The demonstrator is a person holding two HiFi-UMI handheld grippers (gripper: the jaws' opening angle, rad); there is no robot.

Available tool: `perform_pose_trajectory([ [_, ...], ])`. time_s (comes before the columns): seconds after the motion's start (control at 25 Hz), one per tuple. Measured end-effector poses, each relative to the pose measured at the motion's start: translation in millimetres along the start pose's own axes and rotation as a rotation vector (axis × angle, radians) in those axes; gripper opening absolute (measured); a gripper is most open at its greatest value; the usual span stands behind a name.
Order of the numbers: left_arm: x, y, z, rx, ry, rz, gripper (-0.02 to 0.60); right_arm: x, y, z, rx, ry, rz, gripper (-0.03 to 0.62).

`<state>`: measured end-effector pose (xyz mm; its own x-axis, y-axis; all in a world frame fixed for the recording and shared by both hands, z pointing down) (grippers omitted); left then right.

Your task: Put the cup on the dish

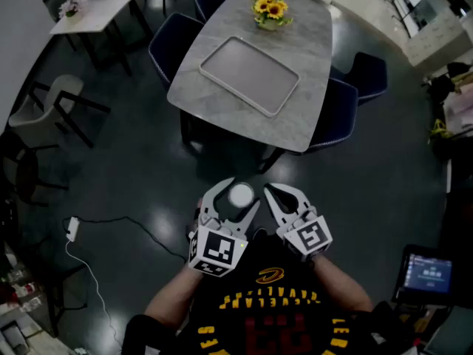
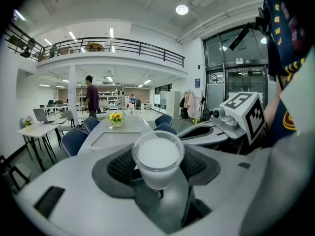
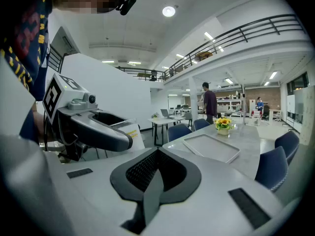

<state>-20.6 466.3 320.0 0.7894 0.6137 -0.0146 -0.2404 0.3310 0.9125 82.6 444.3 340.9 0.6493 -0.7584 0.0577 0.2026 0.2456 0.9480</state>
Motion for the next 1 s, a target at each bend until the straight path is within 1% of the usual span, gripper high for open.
perform_pose_trajectory([
  [0.12, 32.8, -10.0, -16.5, 0.001, 0.017, 0.009, 0.27, -12.9, -3.9, -36.9, 0.031, 0.021, -0.01, 0.006],
  [0.24, 71.0, -17.8, -26.8, 0.002, 0.038, 0.017, 0.27, -23.3, -5.9, -81.8, 0.101, 0.04, -0.024, 0.006],
  [0.32, 103.8, -20.7, -28.9, -0.002, 0.043, 0.033, 0.269, -30.8, 3.8, -119.2, 0.12, 0.035, -0.04, 0.008],
  [0.4, 142.6, -24.4, -28.9, -0.009, 0.046, 0.055, 0.27, -38.1, 23.5, -161.1, 0.12, 0.018, -0.056, 0.008],
  [0.48, 183.5, -27.9, -29.9, -0.02, 0.052, 0.071, 0.269, -45.9, 46.3, -200.5, 0.106, 0.002, -0.067, 0.118],
  [0.52, 203.9, -29.1, -31.2, -0.026, 0.058, 0.077, 0.268, -49.7, 56.0, -218.0, 0.1, -0.001, -0.07, 0.161],
  [0.56, 224.2, -29.8, -33.2, -0.033, 0.065, 0.082, 0.27, -53.4, 64.2, -233.9, 0.096, -0.001, -0.071, 0.201],
  [0.6, 244.6, -29.5, -35.8, -0.042, 0.076, 0.089, 0.27, -57.1, 71.1, -248.3, 0.096, 0.001, -0.072, 0.221],
  [0.72, 307.0, -19.3, -41.6, -0.085, 0.116, 0.13, 0.27, -68.4, 91.2, -286.3, 0.105, 0.001, -0.088, 0.235],
  [0.84, 362.4, -6.1, -43.3, -0.134, 0.135, 0.173, 0.268, -78.1, 110.9, -325.4, 0.115, -0.018, -0.104, 0.236],
  [0.92, 387.6, -1.4, -45.3, -0.157, 0.158, 0.161, 0.27, -83.7, 116.8, -346.5, 0.121, -0.028, -0.124, 0.236],
  [1.0, 402.2, -0.9, -48.9, -0.175, 0.169, 0.143, 0.27, -88.9, 116.4, -359.8, 0.125, -0.039, -0.145, 0.235],
])
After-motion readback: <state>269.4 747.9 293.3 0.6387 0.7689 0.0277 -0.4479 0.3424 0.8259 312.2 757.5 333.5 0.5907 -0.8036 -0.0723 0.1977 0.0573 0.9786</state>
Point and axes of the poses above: the fingertips, and each gripper's own axes: z forward along the fingers, x to its right, y out of its underside, the point moved 5 cm from there along -z, backward along the fingers, and after that the axes turned 2 degrees about -x, right-handed, at the moved point
